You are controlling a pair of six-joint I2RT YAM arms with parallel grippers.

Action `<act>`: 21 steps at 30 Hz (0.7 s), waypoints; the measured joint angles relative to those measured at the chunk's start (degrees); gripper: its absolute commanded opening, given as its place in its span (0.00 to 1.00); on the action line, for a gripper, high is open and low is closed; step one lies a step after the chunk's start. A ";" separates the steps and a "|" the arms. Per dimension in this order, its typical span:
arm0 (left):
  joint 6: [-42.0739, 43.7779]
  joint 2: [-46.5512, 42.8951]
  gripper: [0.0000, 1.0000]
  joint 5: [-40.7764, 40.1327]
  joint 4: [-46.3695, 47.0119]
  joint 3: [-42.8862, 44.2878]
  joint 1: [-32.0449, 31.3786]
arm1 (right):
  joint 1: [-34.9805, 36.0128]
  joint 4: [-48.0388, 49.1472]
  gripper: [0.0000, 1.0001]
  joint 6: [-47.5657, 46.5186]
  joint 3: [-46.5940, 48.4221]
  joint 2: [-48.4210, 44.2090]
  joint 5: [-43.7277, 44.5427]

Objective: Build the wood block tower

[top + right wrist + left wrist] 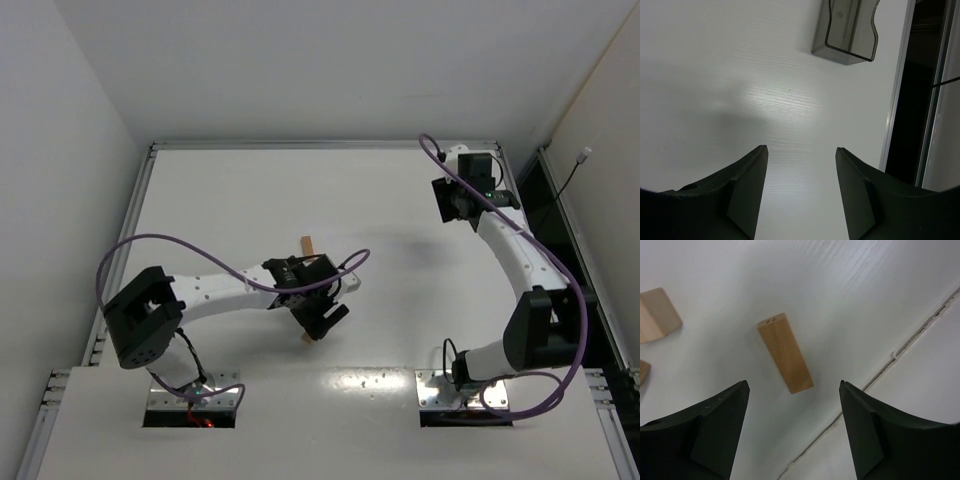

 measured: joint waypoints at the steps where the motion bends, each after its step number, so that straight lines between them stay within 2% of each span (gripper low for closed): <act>1: -0.22 0.59 0.70 -0.02 0.37 0.33 -0.50 | -0.22 -0.07 0.53 0.00 0.00 0.00 -0.09; 7: -2.97 3.61 0.66 -2.62 1.22 1.03 -2.10 | -1.18 -0.74 0.53 0.00 0.04 0.00 -0.63; 12: -5.44 7.82 0.58 -6.16 1.40 2.05 -2.10 | -2.10 -1.16 0.53 0.09 0.13 0.00 -1.53; 15: -6.40 9.77 0.48 -7.39 1.66 2.62 -2.10 | -2.27 -1.29 0.53 0.11 0.13 0.00 -1.73; 19: -7.30 11.74 0.27 -8.28 2.25 3.19 -2.10 | -2.43 -1.31 0.53 0.22 0.13 0.00 -1.97; 20: -7.45 11.96 0.16 -8.52 2.21 3.34 -2.10 | -2.43 -1.33 0.53 0.24 0.13 0.00 -2.10; 21: -7.69 11.98 0.11 -8.66 2.32 3.43 -2.10 | -2.43 -1.33 0.53 0.24 0.13 0.00 -2.19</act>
